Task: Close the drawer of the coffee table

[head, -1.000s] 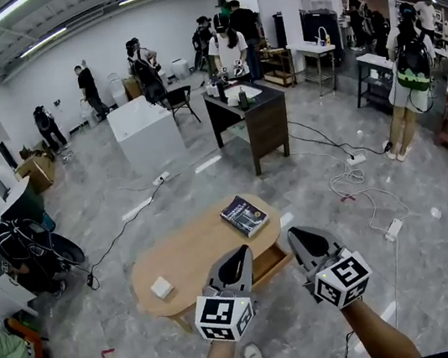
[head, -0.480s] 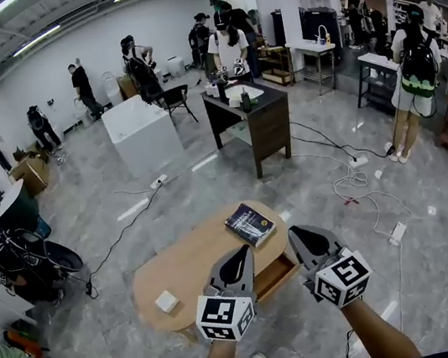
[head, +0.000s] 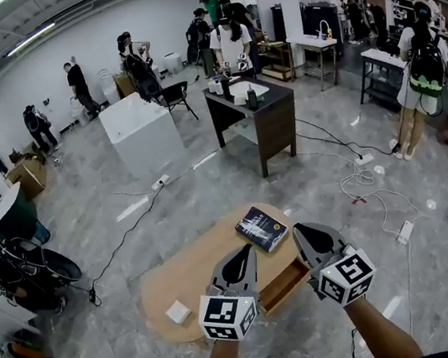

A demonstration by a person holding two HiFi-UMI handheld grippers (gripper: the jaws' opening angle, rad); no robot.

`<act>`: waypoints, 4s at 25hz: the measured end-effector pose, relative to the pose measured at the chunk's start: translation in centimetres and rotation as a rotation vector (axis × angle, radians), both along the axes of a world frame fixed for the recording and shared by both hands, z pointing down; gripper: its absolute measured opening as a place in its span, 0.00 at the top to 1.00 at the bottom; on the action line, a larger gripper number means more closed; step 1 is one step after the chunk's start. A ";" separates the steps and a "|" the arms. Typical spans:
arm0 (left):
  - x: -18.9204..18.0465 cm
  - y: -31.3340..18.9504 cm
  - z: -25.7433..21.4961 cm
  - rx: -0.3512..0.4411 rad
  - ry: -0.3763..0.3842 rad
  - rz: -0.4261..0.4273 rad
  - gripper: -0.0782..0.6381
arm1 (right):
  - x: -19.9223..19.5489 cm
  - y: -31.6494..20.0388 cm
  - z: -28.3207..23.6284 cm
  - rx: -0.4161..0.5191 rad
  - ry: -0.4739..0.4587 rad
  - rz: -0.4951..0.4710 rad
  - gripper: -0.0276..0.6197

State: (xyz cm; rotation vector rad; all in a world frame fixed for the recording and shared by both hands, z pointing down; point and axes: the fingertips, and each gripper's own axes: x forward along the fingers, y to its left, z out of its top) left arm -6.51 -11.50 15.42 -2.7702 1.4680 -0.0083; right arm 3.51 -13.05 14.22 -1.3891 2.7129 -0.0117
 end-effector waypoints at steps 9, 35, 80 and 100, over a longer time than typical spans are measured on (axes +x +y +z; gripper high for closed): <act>-2.4 -2.9 0.5 -0.012 0.006 0.052 0.89 | -2.5 -2.5 0.6 -0.014 0.018 0.046 0.94; 2.6 -6.0 6.9 -0.142 0.047 0.088 0.89 | 1.3 -4.9 7.5 -0.129 0.080 0.044 0.94; 6.3 -8.1 28.9 -0.306 0.006 -0.010 0.89 | 4.2 -6.4 30.6 -0.344 0.139 -0.105 0.94; 5.5 -6.3 39.3 -0.384 0.017 -0.019 0.89 | 3.7 -4.7 41.7 -0.442 0.138 -0.085 0.94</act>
